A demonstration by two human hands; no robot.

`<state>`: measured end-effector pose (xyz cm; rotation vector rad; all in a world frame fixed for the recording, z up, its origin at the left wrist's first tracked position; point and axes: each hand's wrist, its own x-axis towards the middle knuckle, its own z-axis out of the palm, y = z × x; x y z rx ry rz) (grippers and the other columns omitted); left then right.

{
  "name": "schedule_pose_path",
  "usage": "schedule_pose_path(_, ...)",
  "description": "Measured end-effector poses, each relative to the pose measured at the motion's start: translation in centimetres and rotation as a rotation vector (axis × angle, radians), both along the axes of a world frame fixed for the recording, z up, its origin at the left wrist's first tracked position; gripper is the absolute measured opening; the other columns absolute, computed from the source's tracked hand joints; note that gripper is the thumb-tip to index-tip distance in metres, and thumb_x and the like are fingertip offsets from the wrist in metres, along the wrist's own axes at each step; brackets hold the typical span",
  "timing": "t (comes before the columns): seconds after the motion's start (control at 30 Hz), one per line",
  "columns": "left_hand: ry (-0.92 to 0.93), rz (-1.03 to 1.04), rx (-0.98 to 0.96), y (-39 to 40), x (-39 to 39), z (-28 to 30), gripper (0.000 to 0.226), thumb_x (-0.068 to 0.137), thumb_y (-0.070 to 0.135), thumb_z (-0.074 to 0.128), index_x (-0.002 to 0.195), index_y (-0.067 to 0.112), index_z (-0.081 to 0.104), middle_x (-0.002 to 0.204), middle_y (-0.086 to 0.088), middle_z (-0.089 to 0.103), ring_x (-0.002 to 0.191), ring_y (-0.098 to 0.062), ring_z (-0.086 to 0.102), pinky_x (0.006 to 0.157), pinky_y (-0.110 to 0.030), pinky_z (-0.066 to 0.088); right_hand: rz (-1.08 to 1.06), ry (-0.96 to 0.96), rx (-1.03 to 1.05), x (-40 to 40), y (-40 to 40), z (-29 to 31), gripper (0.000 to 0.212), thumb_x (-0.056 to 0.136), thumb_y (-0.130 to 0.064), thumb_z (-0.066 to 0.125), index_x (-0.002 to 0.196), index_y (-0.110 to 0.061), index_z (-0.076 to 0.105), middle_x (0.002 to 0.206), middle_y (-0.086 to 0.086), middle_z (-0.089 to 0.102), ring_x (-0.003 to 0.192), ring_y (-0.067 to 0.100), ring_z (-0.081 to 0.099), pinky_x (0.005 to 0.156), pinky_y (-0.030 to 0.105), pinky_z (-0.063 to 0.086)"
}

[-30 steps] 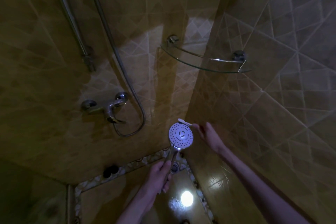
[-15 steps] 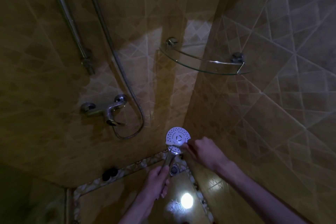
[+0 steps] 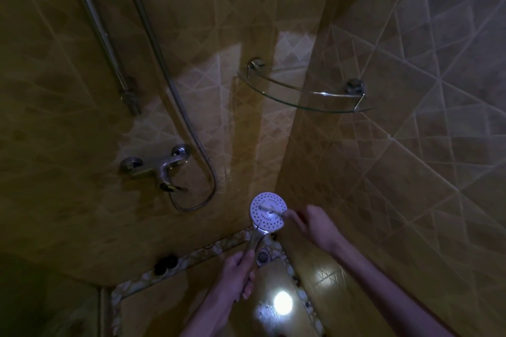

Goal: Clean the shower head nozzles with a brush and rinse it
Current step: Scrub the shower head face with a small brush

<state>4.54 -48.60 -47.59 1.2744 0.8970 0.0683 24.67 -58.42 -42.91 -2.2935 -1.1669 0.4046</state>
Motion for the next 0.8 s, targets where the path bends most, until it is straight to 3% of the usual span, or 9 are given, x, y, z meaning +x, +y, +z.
schedule_pose_path(0.1,-0.026,0.006,-0.025,-0.2,0.2,0.3,0.031,0.098,0.022,0.044,0.069,0.012,0.045,0.048,-0.001,0.047,0.024,-0.009,0.035,0.030,-0.012,0.020,-0.154,0.258,0.038,1.6,1.0,0.2,0.047,0.097,-0.032,0.041,0.110,0.009,0.062,0.103,0.022,0.069,0.092,0.019,0.062,0.078,0.021,0.038)
schedule_pose_path(0.2,-0.038,0.015,-0.032,-0.1,0.4,0.4,0.031,0.098,0.020,0.043,0.069,0.009,0.045,0.047,-0.002,0.046,0.022,-0.009,0.034,0.028,-0.010,0.020,-0.018,0.026,0.038,-0.1,0.4,0.3,0.037,0.098,-0.038,0.049,0.079,-0.011,0.066,0.066,0.009,0.067,0.052,-0.003,0.055,0.055,0.018,0.036)
schedule_pose_path(0.3,-0.032,0.023,-0.030,0.2,0.2,0.0,0.031,0.098,0.021,0.044,0.069,0.009,0.045,0.048,-0.003,0.045,0.022,-0.010,0.034,0.029,-0.011,0.019,0.140,-0.223,-0.041,-1.4,-0.5,-0.2,0.044,0.097,-0.051,0.040,0.074,-0.018,0.059,0.058,0.004,0.064,0.048,0.007,0.056,0.047,0.019,0.031)
schedule_pose_path(0.4,-0.019,-0.002,-0.020,0.2,0.0,-0.5,0.034,0.096,0.027,0.046,0.066,0.013,0.047,0.049,-0.007,0.045,0.026,-0.012,0.035,0.035,-0.016,0.019,-0.024,0.004,0.013,0.5,0.7,-0.6,0.043,0.099,-0.039,0.045,0.085,-0.006,0.068,0.072,0.012,0.070,0.073,0.019,0.068,0.061,0.031,0.046)
schedule_pose_path(0.5,-0.038,-0.001,-0.017,0.1,0.0,-0.7,0.034,0.096,0.029,0.047,0.065,0.014,0.048,0.047,-0.005,0.045,0.026,-0.012,0.035,0.036,-0.017,0.018,-0.207,0.164,0.006,1.6,1.7,-0.1,0.042,0.099,-0.034,0.045,0.095,0.004,0.062,0.073,0.007,0.056,0.081,0.029,0.061,0.066,0.025,0.038)
schedule_pose_path(0.6,-0.052,0.015,-0.024,0.4,0.2,-0.8,0.035,0.096,0.027,0.047,0.064,0.013,0.048,0.047,-0.004,0.046,0.026,-0.012,0.035,0.034,-0.016,0.019,0.042,-0.198,-0.041,-0.4,1.0,1.0,0.052,0.095,-0.058,0.035,0.071,-0.017,0.057,0.055,0.007,0.059,0.050,0.014,0.057,0.047,0.022,0.033)
schedule_pose_path(0.67,-0.053,0.017,-0.023,0.6,0.2,-0.8,0.035,0.096,0.028,0.047,0.064,0.014,0.048,0.048,-0.005,0.045,0.026,-0.012,0.035,0.034,-0.016,0.018,0.156,-0.380,-0.083,-1.2,0.5,1.0,0.045,0.095,-0.057,0.038,0.074,-0.021,0.055,0.055,0.007,0.062,0.050,0.019,0.061,0.045,0.024,0.033)
schedule_pose_path(0.73,-0.045,0.010,-0.025,0.7,0.3,-0.8,0.035,0.096,0.028,0.046,0.064,0.015,0.048,0.048,-0.005,0.045,0.026,-0.012,0.034,0.035,-0.016,0.017,0.099,-0.313,-0.064,-0.1,1.2,1.2,0.037,0.097,-0.043,0.047,0.078,-0.016,0.061,0.058,0.009,0.064,0.056,0.025,0.064,0.050,0.029,0.039)
schedule_pose_path(0.8,-0.045,0.004,-0.026,0.6,0.2,-0.9,0.034,0.096,0.028,0.046,0.065,0.016,0.048,0.048,-0.001,0.046,0.027,-0.012,0.035,0.036,-0.016,0.017,-0.048,-0.021,-0.011,1.6,2.2,1.9,0.038,0.099,-0.032,0.048,0.083,-0.003,0.065,0.072,0.012,0.066,0.070,0.023,0.063,0.064,0.032,0.045)
